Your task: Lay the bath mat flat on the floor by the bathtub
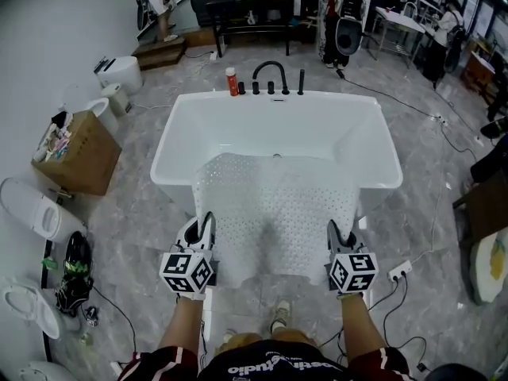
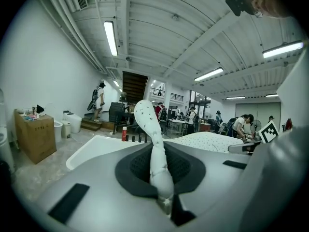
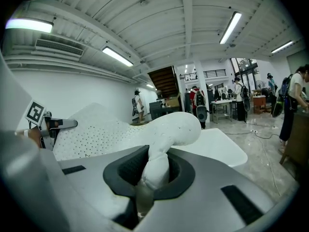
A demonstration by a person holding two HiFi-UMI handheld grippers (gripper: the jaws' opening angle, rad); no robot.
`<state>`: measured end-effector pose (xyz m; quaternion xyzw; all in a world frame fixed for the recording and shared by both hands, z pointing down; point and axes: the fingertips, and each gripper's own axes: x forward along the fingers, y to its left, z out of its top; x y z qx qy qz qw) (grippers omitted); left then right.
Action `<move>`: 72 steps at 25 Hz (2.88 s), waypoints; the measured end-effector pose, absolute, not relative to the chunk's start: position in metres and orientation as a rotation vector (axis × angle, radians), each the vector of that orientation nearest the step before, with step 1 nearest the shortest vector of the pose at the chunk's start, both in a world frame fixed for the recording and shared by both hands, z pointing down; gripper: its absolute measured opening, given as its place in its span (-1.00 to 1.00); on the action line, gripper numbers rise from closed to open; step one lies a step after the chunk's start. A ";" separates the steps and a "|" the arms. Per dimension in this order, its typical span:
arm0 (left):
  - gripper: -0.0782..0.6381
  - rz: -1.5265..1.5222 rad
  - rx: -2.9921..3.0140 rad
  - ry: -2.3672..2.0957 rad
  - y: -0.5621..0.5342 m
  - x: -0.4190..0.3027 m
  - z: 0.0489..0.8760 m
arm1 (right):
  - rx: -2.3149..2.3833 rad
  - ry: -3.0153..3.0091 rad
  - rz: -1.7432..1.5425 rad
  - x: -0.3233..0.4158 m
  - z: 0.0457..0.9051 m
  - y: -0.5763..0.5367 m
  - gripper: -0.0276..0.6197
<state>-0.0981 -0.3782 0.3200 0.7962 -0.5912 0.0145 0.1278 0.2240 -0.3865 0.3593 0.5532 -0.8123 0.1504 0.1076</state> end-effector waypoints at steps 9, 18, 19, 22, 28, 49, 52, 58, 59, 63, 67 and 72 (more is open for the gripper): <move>-0.70 0.040 2.307 -1.664 -0.369 -0.119 0.359 | 1.660 -2.317 0.466 0.204 0.397 -0.366 -0.78; -0.70 0.024 2.343 -1.635 -0.375 -0.137 0.389 | 1.705 -2.287 0.449 0.194 0.429 -0.361 -0.78; -0.70 0.019 2.349 -1.631 -0.375 -0.138 0.394 | 1.713 -2.286 0.443 0.195 0.434 -0.360 -0.78; -0.70 0.008 2.373 -1.616 -0.370 -0.138 0.410 | 1.742 -2.285 0.434 0.197 0.450 -0.357 -0.78; -0.70 -0.011 2.402 -1.615 -0.364 -0.144 0.448 | 1.796 -2.276 0.431 0.197 0.497 -0.353 -0.78; -0.70 -0.087 2.413 -1.593 -0.370 -0.136 0.658 | 1.818 -2.276 0.364 0.196 0.697 -0.351 -0.78; -0.70 -0.097 2.433 -1.589 -0.373 -0.136 0.689 | 1.814 -2.282 0.319 0.196 0.725 -0.352 -0.78; -0.70 -0.114 2.459 -1.556 -0.377 -0.133 0.745 | 1.790 -2.277 0.256 0.201 0.776 -0.352 -0.78; -0.70 -0.121 2.465 -1.550 -0.377 -0.133 0.752 | 1.794 -2.276 0.245 0.202 0.783 -0.352 -0.78; -0.70 -0.130 2.488 -1.533 -0.378 -0.134 0.781 | 1.811 -2.272 0.218 0.205 0.809 -0.351 -0.78; -0.70 -0.132 2.488 -1.527 -0.380 -0.136 0.810 | 1.815 -2.268 0.214 0.208 0.840 -0.350 -0.78; -0.70 -0.106 2.480 -1.518 -0.383 -0.137 0.839 | 1.796 -2.239 0.212 0.214 0.872 -0.357 -0.78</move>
